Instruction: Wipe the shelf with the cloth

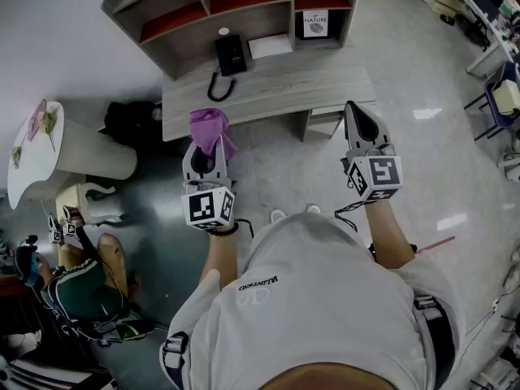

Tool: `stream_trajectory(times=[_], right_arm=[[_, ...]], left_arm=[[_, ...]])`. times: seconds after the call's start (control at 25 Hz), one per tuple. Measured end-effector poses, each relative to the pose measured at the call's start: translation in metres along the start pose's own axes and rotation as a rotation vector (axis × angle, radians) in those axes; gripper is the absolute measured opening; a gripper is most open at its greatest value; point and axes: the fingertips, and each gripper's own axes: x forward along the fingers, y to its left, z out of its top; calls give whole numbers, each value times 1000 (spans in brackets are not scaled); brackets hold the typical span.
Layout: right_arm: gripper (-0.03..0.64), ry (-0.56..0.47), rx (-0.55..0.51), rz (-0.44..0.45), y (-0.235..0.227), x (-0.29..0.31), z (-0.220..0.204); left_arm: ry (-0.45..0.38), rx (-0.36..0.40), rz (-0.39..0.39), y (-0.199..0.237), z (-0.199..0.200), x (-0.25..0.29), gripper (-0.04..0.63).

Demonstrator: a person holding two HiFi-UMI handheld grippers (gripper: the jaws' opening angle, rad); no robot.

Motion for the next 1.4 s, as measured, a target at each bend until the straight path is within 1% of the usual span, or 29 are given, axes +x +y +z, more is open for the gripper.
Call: stream_trajectory(times=[0.24, 0.44, 0.64, 0.88, 1.04, 1.24, 1.4], right_arm=[[-3, 0, -3, -1, 1, 1, 1], [-3, -11, 30, 11, 6, 2, 0], [-3, -6, 20, 10, 13, 5, -1], [-2, 4, 1, -6, 27, 12, 0], [-2, -7, -22, -27, 36, 13, 2], [-2, 18, -13, -46, 43, 9, -9], [-2, 18, -9, -53, 45, 13, -8]], left_arm=[[7, -4, -1, 2, -2, 0, 91], [10, -7, 0, 6, -4, -3, 91], [10, -14, -9, 11, -6, -5, 91], [8, -30, -28, 25, -10, -6, 91], [3, -18, -57, 34, -15, -9, 91], [27, -34, -69, 38, -27, -15, 91], [43, -33, -72, 44, -31, -15, 91]])
